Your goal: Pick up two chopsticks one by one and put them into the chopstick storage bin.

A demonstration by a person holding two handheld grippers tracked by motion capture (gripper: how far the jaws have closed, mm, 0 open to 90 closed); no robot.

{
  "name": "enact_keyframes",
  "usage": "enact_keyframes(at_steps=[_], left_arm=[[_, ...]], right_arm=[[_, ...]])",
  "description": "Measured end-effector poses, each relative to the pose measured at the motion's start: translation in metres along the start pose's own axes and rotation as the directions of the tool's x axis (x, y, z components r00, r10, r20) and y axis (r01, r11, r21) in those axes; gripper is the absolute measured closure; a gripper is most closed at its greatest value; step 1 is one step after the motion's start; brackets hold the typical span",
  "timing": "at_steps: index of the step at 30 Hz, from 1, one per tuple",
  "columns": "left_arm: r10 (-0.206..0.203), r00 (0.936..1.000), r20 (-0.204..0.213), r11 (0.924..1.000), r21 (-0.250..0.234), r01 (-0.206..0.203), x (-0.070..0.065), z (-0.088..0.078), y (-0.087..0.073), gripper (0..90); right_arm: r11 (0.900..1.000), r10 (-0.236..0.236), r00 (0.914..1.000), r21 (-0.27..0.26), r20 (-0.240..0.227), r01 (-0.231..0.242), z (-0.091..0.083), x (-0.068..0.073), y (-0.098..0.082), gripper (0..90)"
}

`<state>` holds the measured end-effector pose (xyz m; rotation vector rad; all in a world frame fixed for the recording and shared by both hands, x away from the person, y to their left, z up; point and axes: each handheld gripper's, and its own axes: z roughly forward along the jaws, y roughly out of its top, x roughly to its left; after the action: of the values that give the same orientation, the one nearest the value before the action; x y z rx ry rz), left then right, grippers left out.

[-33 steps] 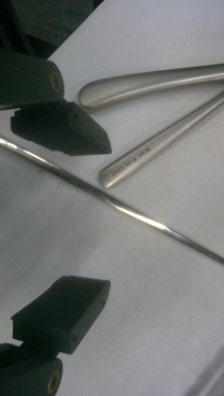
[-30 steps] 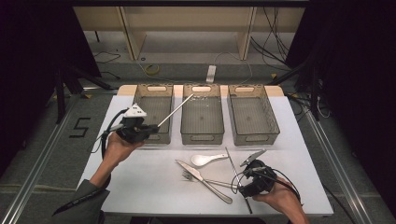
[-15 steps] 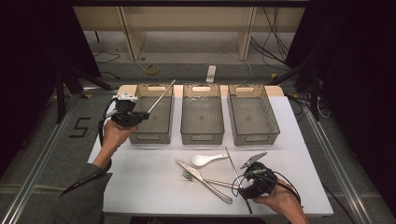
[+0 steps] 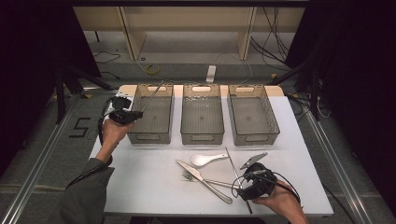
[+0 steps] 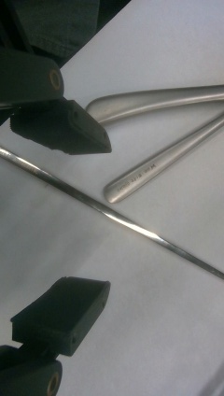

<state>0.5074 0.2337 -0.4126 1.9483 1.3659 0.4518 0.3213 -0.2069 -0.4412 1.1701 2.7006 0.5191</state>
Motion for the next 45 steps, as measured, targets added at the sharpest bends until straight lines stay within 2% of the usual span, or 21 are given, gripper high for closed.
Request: enact_keyframes(at_steps=[7,8,13,14,15,16,17,18,19,20,21,22,23,24,31,32,35,36,39,42,45], left_arm=[[-0.021,0.9985,-0.050,0.9995,0.023,0.022,0.000,0.007,-0.004,84.4],[-0.049,0.9975,-0.051,0.9987,0.011,0.050,0.001,0.007,-0.003,80.7],[-0.054,0.9979,-0.036,0.9985,-0.013,0.054,-0.002,0.001,-0.002,66.9],[-0.068,0.9977,-0.008,0.9974,-0.025,0.068,-0.005,-0.005,-0.002,63.8],[-0.068,0.9977,-0.008,0.9974,-0.025,0.068,-0.005,-0.005,-0.002,60.4],[-0.081,0.9961,0.036,0.9959,-0.037,0.082,-0.010,-0.011,-0.003,55.6],[-0.081,0.9961,0.036,0.9959,-0.037,0.082,-0.010,-0.011,-0.003,51.7],[-0.077,0.9936,0.083,0.9936,-0.076,0.084,-0.016,-0.018,-0.008,47.8],[-0.077,0.9936,0.083,0.9936,-0.076,0.084,-0.016,-0.018,-0.008,44.9],[-0.084,0.9878,0.131,0.9905,-0.097,0.097,-0.019,-0.024,-0.010,40.6],[-0.084,0.9878,0.131,0.9905,-0.097,0.097,-0.019,-0.024,-0.010,37.6],[-0.090,0.9750,0.203,0.9857,-0.122,0.117,-0.023,-0.031,-0.013,34.6],[-0.090,0.9750,0.203,0.9857,-0.122,0.117,-0.023,-0.031,-0.013,32.6],[-0.060,0.9685,0.242,0.9868,-0.132,0.094,-0.029,-0.036,-0.016,29.6],[0.016,0.9561,0.293,0.9828,-0.181,0.039,-0.050,-0.047,-0.032,23.2],[0.030,0.9486,0.315,0.9785,-0.203,0.037,-0.056,-0.051,-0.037,23.0],[0.065,0.9489,0.309,0.9764,-0.216,0.004,-0.063,-0.053,-0.044,22.6],[0.088,0.9432,0.320,0.9742,-0.225,-0.015,-0.070,-0.056,-0.051,21.4],[0.108,0.9381,0.329,0.9685,-0.248,-0.025,-0.076,-0.059,-0.056,20.2],[0.147,0.9246,0.351,0.9611,-0.272,-0.050,-0.086,-0.064,-0.064,18.4],[0.161,0.9192,0.359,0.9588,-0.278,-0.060,-0.090,-0.065,-0.069,17.7]], right_arm=[[1.000,-0.007,1.0000,-0.001,-0.004,0.007,0.000,0.002,0.000,28.7],[1.000,-0.005,1.0000,-0.001,-0.004,0.005,0.000,0.002,0.001,28.6],[1.000,0.005,1.0000,-0.005,-0.002,-0.005,-0.001,0.001,0.001,28.7],[1.000,0.005,1.0000,-0.005,-0.002,-0.006,-0.001,0.000,0.000,28.7],[1.000,0.005,1.0000,-0.005,-0.002,-0.006,-0.001,0.000,0.000,28.7],[1.000,0.005,1.0000,-0.003,-0.002,-0.005,-0.001,-0.001,0.000,28.7],[1.000,0.005,1.0000,-0.003,-0.002,-0.005,-0.001,-0.001,0.000,28.7],[1.000,0.008,0.9999,-0.005,0.006,-0.008,-0.002,-0.001,0.000,28.8],[1.000,0.008,0.9999,-0.005,0.006,-0.008,-0.002,-0.001,0.000,28.8],[1.000,0.007,0.9997,0.003,0.022,-0.007,-0.002,-0.002,0.001,29.2],[1.000,0.007,0.9997,0.003,0.022,-0.007,-0.002,-0.002,0.001,29.2],[1.000,0.010,0.9997,0.009,0.024,-0.010,-0.002,-0.002,0.001,29.9],[1.000,0.013,0.9996,0.010,0.027,-0.013,-0.001,-0.002,0.001,30.0],[1.000,0.018,0.9995,0.015,0.028,-0.018,-0.001,-0.003,0.001,30.2],[0.999,0.047,0.9979,0.023,0.044,-0.048,0.000,-0.009,0.004,32.1],[0.998,0.050,0.9974,0.031,0.052,-0.052,0.000,-0.009,0.005,32.9],[0.998,0.045,0.9976,0.042,0.053,-0.047,0.001,-0.009,0.008,33.9],[0.998,0.046,0.9981,0.047,0.042,-0.048,0.001,-0.009,0.010,36.1],[0.997,0.044,0.9983,0.061,0.040,-0.046,0.002,-0.008,0.012,37.0],[0.996,0.039,0.9989,0.084,0.027,-0.041,0.005,-0.007,0.013,42.2],[0.994,0.051,0.9985,0.096,0.018,-0.053,0.007,-0.007,0.013,42.8]])
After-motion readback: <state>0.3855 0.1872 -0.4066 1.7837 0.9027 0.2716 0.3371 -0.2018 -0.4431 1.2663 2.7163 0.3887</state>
